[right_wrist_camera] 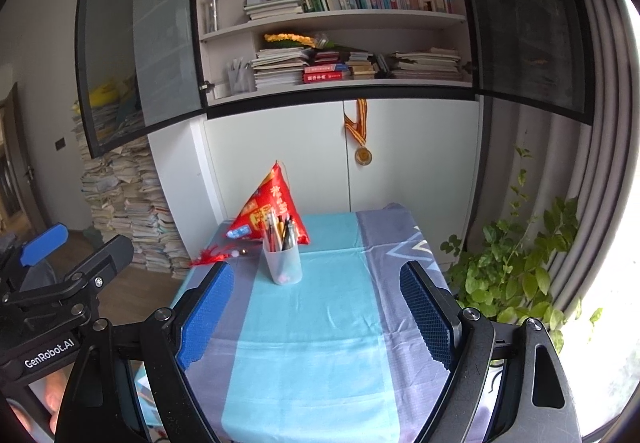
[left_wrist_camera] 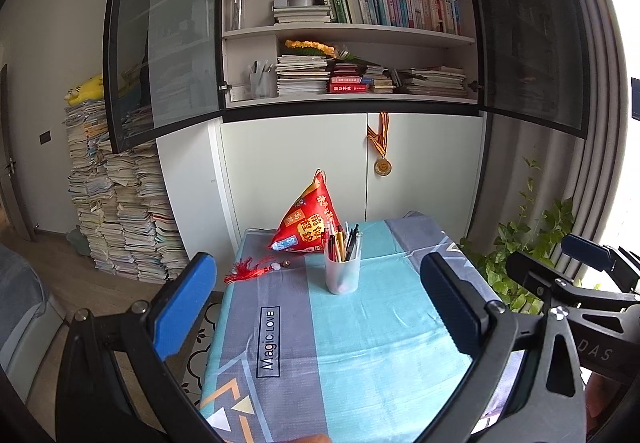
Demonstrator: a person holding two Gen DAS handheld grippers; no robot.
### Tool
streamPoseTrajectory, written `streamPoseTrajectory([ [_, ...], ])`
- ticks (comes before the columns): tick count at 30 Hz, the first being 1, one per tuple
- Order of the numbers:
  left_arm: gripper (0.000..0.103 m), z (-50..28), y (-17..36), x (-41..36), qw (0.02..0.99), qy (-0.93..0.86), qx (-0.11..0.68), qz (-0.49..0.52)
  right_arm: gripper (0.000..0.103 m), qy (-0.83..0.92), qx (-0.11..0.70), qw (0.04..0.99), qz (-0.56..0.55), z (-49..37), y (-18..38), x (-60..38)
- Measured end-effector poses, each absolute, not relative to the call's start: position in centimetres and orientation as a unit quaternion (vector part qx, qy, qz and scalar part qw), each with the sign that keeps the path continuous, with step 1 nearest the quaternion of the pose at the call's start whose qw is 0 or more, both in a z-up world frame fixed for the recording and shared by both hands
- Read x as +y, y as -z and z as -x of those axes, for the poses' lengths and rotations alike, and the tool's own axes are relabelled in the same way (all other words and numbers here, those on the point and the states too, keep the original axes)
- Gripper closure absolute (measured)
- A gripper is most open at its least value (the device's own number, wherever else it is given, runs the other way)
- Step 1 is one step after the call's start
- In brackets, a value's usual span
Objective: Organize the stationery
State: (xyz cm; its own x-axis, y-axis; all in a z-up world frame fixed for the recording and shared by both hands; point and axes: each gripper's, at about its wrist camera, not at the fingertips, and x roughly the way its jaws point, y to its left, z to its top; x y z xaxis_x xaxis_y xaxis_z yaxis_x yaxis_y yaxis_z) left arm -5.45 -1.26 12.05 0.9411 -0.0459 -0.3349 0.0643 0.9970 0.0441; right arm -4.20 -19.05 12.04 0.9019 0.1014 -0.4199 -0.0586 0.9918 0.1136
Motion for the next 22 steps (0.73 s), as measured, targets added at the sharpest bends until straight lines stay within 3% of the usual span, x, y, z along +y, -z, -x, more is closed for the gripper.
streamPoseTrajectory([
  [22,0.001,5.94,-12.35,-1.39,0.987,0.030,0.156,-0.026,0.017,-0.034,0.207,0.976,-0.052,4.60,-12.84,-19.09],
])
